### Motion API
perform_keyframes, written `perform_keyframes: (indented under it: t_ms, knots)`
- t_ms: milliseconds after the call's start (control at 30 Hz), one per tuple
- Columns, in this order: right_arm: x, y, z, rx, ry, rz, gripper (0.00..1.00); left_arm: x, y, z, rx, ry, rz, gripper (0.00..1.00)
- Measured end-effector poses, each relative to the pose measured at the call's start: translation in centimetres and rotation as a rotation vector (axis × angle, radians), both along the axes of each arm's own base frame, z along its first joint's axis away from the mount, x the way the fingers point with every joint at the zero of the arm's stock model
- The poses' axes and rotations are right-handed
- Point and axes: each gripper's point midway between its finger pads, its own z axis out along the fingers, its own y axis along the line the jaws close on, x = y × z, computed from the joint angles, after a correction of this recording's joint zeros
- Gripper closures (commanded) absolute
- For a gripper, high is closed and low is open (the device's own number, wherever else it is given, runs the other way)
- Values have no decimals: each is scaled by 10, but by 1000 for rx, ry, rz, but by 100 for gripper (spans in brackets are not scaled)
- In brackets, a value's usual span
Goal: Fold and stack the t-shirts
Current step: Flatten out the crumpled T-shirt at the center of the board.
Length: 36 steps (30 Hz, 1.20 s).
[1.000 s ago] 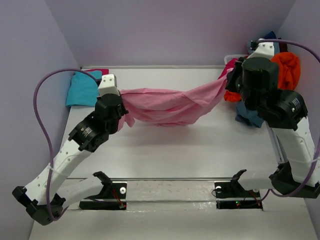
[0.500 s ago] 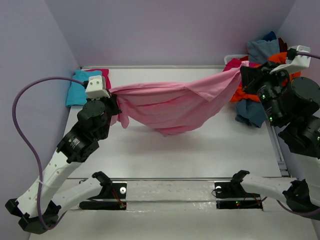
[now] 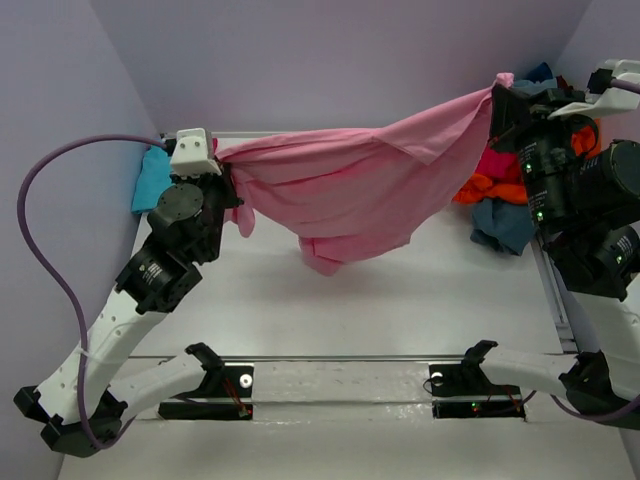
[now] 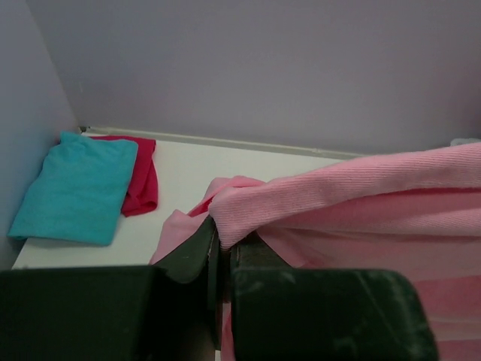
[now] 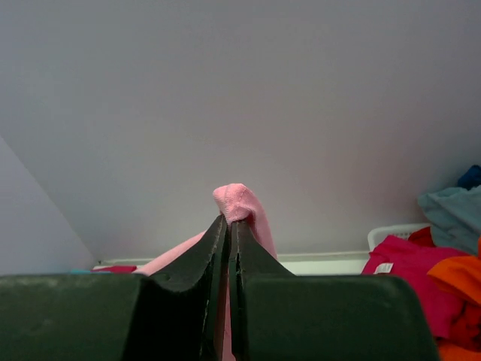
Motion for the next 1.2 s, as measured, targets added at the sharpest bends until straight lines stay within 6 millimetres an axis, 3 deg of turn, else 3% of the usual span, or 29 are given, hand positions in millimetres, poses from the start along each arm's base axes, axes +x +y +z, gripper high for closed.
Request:
perform_keyframes:
  t_ms: [200, 333, 567, 933, 1100, 1200]
  knots:
    - [-11, -11, 32, 0, -97, -22, 93, -2, 6, 52, -5, -110, 6, 94]
    - [-22, -20, 47, 14, -146, -27, 93, -8, 12, 75, -16, -171, 13, 94]
    - [-36, -27, 65, 36, -199, -9, 93, -19, 22, 88, -19, -212, 20, 94]
    - [-44, -29, 76, 26, -231, 4, 93, -34, 37, 107, -33, -263, 34, 94]
    - [-31, -24, 79, 32, -215, -19, 93, -25, 31, 100, -17, -240, 43, 94]
    - [-7, -13, 64, 15, -151, -55, 93, -13, 23, 84, 0, -204, 53, 94]
